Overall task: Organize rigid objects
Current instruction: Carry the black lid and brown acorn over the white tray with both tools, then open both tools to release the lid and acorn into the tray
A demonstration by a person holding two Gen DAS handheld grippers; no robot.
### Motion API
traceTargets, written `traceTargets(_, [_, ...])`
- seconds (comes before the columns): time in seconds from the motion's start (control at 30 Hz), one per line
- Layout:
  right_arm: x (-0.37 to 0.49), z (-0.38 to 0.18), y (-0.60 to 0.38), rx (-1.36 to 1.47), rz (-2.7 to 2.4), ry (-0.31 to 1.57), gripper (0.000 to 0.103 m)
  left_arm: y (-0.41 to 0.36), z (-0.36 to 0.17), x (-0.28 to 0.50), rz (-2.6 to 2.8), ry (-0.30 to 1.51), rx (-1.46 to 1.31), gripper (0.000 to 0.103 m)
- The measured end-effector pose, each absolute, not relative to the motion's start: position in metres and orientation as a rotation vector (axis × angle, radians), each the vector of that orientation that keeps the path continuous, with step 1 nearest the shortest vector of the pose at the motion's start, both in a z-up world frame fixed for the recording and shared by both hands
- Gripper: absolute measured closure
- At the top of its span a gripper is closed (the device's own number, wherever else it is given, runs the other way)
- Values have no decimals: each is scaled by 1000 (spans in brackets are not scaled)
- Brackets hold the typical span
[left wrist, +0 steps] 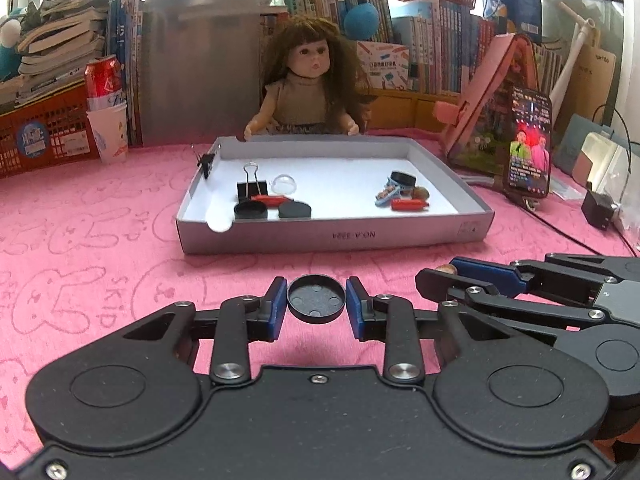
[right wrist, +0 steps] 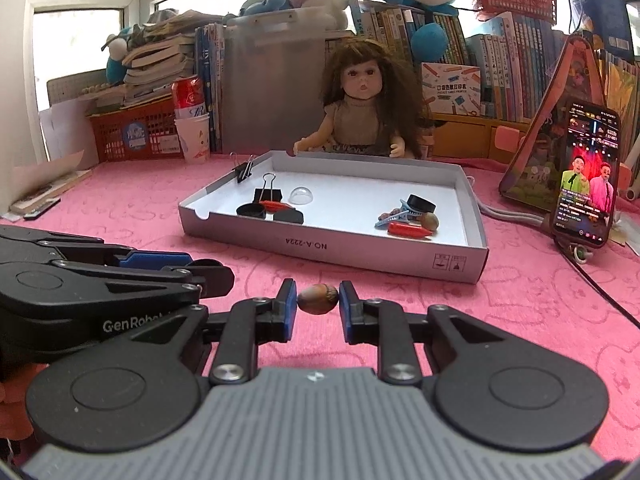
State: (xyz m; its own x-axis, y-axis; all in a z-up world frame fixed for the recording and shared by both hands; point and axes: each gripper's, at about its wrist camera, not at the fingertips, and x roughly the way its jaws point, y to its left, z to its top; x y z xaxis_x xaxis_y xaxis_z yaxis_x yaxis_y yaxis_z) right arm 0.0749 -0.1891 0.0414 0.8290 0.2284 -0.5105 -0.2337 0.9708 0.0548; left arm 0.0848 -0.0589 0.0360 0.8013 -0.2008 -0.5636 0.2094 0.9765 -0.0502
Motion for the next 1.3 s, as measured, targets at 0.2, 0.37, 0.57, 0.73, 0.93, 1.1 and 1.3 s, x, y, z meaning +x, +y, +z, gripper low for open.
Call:
traceTargets(0.2, [87,46,-193,26,238,544,76,-58,46,96,-203,574,2,73])
traceTargets(0.37, [103,49,-202,85,225,563,76,-58,49,110,-197,578,-19,73])
traceTargets(0.57, [123,51,-211,124,206,585,76,-59,52,131,-187,572,-28,73])
traceTargets(0.73, [139,51,-219,167,189,606,76,-62,55,150,-165,550,-17,74])
traceTargets(0.93, [160,50,-225,193,173,626,76,-65,55,175,-167,575,-21,74])
traceTargets(1.1, [178,49,-229,213,160,647,76,-65,53,194,-171,609,-27,74])
traceTargets(1.3, [203,50,-233,239,151,689,76,-61,51,216,-176,650,-55,74])
